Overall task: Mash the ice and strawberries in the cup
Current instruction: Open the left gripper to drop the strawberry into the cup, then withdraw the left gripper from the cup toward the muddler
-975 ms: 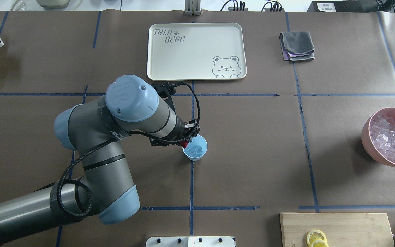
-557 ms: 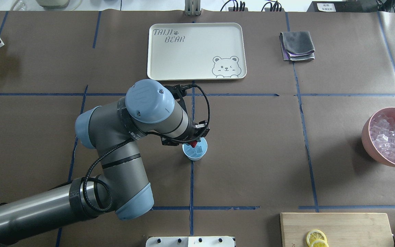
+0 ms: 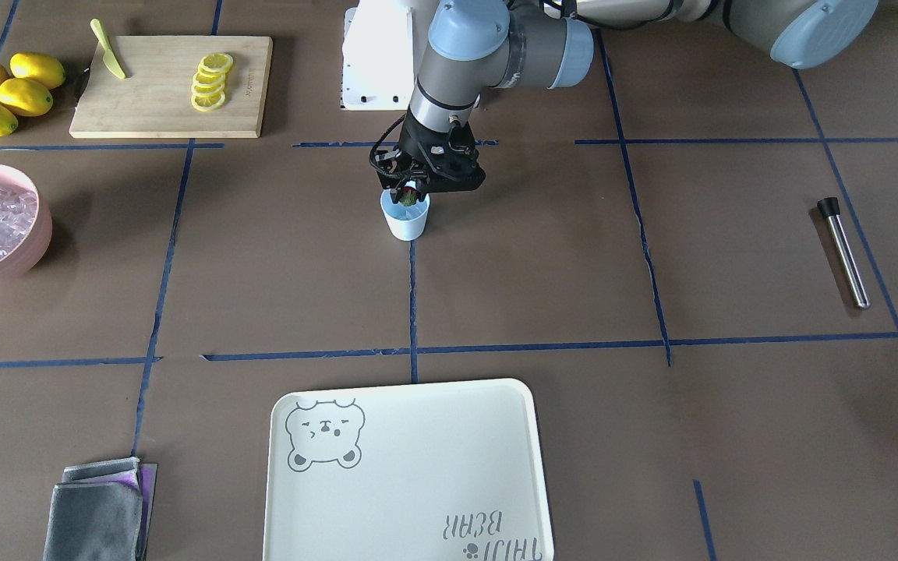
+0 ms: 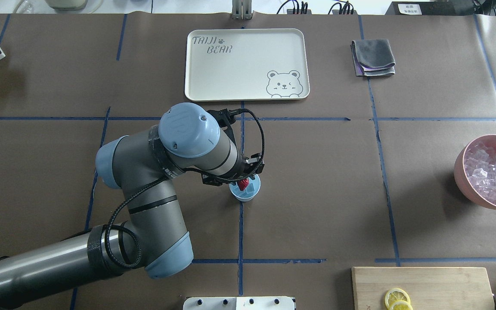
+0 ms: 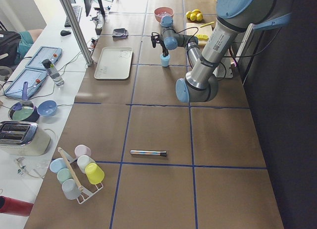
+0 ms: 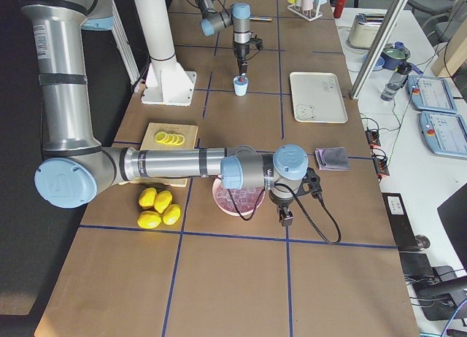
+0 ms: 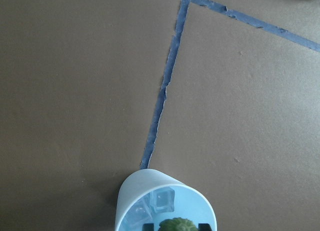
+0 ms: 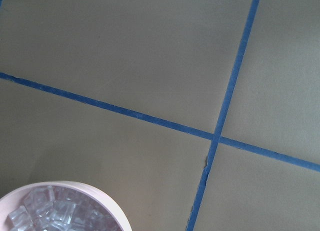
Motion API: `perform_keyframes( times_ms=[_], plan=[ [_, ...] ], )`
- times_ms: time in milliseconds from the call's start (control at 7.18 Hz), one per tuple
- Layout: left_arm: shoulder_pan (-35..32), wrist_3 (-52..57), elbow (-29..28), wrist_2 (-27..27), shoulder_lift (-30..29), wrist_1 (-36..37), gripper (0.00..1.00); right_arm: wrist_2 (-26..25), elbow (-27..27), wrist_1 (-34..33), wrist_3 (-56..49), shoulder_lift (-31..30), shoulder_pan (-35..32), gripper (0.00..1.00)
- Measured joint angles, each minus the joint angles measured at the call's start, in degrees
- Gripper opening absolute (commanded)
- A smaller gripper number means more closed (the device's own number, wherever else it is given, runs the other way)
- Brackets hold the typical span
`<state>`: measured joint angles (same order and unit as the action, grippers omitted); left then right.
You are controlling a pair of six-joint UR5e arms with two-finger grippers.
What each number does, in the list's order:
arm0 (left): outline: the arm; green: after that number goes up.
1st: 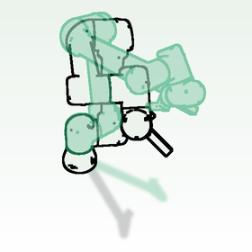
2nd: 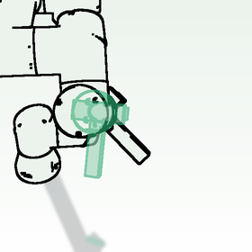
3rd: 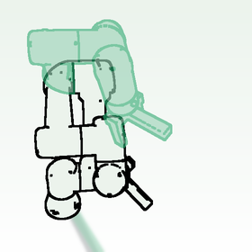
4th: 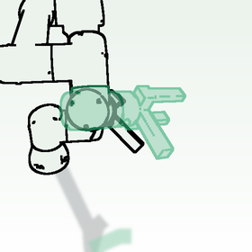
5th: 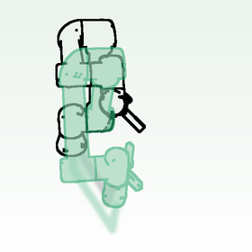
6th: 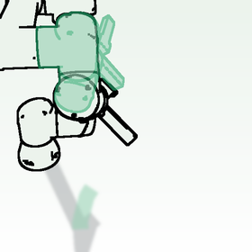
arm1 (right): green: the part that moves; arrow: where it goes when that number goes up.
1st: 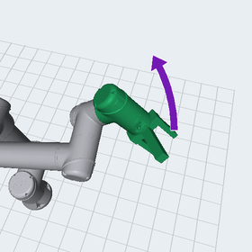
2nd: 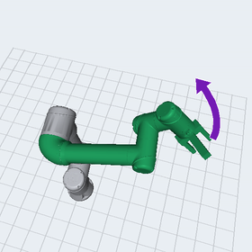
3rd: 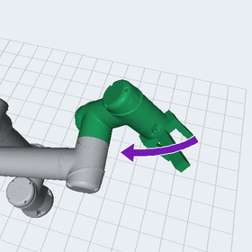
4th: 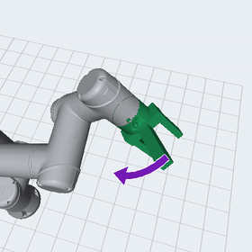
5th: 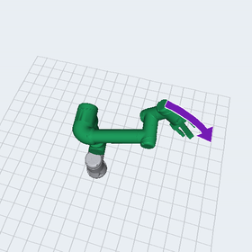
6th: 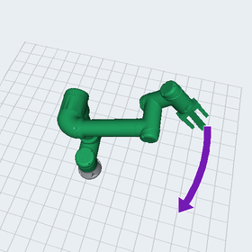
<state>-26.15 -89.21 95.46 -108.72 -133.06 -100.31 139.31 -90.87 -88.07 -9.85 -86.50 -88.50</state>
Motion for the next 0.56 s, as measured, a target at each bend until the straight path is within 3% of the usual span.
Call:
perform_keyframes(
  times_ms=[557],
  plan=[
    [-1.6, 2.2, 5.3, -0.7, 2.6, 2.3, 1.0, -0.1, 0.1, 0.0, 0.0, -0.1, 0.0, 0.99]
  ],
)
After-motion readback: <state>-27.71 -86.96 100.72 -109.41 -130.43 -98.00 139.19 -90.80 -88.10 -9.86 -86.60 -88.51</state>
